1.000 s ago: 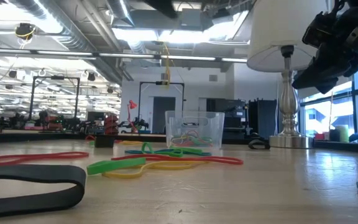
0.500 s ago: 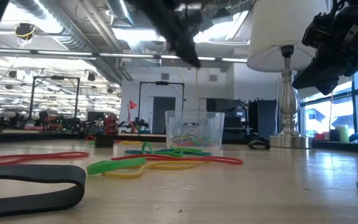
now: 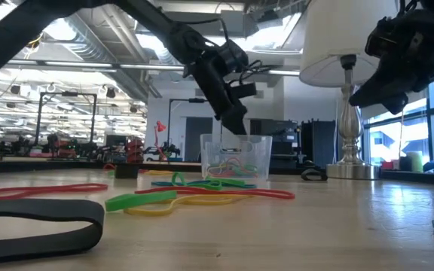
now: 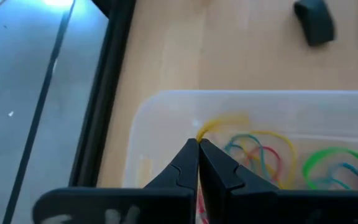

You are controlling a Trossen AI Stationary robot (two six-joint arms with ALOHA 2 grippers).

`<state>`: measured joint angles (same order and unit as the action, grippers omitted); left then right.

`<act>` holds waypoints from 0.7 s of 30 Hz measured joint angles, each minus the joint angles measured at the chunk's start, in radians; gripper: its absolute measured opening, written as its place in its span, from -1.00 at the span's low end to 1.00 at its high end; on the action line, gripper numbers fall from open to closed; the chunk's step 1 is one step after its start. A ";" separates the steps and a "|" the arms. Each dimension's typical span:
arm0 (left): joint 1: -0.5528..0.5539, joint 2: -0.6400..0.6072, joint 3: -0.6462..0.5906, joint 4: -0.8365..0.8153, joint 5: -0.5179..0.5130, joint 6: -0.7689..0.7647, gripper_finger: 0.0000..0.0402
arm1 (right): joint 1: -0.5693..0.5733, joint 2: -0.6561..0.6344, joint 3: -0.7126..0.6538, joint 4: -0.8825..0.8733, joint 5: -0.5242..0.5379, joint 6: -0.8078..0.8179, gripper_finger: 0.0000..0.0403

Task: Pick and place rubber bands into bin
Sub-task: Put the yellow rubber band into the transparent bin

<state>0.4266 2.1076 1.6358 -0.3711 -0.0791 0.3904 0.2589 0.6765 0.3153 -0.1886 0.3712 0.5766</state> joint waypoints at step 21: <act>0.002 0.008 0.010 -0.133 -0.016 0.044 -0.58 | -0.111 0.000 0.000 0.005 0.032 -0.009 -0.91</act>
<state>0.4282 2.1161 1.6455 -0.5043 -0.0955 0.4342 0.1479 0.6765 0.3153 -0.1833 0.4029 0.5678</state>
